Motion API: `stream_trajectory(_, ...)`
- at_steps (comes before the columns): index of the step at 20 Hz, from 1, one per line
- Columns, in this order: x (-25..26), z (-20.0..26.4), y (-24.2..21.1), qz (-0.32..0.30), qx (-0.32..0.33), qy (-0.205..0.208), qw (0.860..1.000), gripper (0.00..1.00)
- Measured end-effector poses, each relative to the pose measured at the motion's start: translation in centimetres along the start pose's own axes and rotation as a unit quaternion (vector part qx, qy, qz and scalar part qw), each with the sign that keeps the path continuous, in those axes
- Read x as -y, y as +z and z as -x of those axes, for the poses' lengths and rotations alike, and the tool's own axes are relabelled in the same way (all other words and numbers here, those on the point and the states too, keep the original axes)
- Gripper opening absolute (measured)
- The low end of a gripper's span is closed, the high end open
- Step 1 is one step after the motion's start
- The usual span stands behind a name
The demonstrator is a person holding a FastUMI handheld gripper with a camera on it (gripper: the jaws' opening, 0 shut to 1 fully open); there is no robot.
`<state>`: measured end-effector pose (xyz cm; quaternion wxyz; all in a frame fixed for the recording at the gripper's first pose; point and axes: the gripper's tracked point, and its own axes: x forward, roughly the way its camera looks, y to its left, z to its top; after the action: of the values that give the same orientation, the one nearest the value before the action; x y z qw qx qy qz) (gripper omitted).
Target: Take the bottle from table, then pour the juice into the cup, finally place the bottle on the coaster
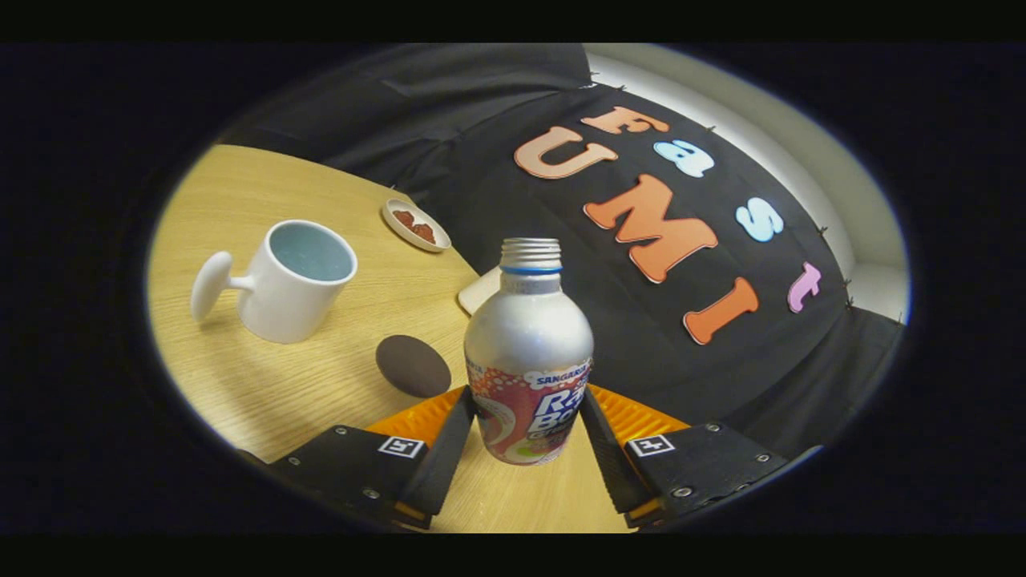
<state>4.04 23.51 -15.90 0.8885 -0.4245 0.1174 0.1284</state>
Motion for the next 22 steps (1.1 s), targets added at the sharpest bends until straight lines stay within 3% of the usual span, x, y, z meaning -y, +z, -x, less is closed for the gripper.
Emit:
stream_trajectory(9,-0.4,0.0,2.0,0.136,0.030,-0.020,0.990,0.77)
stream_trajectory(22,-1.5,-0.3,3.7,0.271,0.056,-0.040,0.960,0.77)
